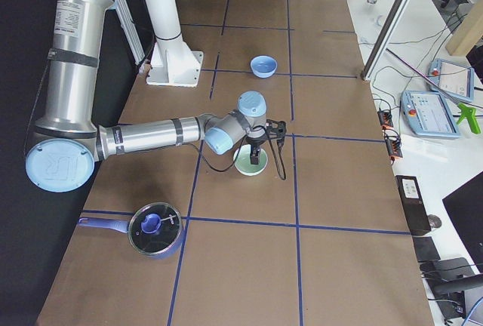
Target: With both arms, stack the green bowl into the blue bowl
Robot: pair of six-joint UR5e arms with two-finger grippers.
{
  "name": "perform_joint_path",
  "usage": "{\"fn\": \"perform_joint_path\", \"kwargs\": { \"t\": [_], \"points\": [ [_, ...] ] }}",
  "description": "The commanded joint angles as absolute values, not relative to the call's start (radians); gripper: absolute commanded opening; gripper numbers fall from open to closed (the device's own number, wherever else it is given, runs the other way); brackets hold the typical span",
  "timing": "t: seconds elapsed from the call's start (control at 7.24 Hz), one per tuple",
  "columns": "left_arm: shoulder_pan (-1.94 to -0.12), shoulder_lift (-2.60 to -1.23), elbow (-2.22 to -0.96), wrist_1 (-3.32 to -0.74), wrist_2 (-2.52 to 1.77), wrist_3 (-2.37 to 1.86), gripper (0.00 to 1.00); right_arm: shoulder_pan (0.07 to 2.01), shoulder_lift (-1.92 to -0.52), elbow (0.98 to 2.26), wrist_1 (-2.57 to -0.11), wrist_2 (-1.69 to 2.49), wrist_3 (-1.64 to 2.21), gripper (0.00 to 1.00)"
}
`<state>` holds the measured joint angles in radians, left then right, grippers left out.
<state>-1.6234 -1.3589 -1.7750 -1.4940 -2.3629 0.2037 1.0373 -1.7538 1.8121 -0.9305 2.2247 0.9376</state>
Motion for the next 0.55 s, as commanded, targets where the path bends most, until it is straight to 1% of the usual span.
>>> {"fn": "perform_joint_path", "kwargs": {
  "t": [0.0,0.28,0.41],
  "points": [
    [-1.623,-1.359,-1.792,-1.494,-2.362,0.172,1.00,1.003,-1.807,1.650,-0.632,2.200,0.991,0.98],
    [-1.623,-1.359,-1.792,-1.494,-2.364,0.172,1.00,0.999,-1.821,1.623,-0.623,2.192,0.973,0.93],
    [-1.623,-1.359,-1.792,-1.494,-2.362,0.172,1.00,0.997,-1.815,1.590,-0.621,2.192,0.948,0.88]
  ]
}}
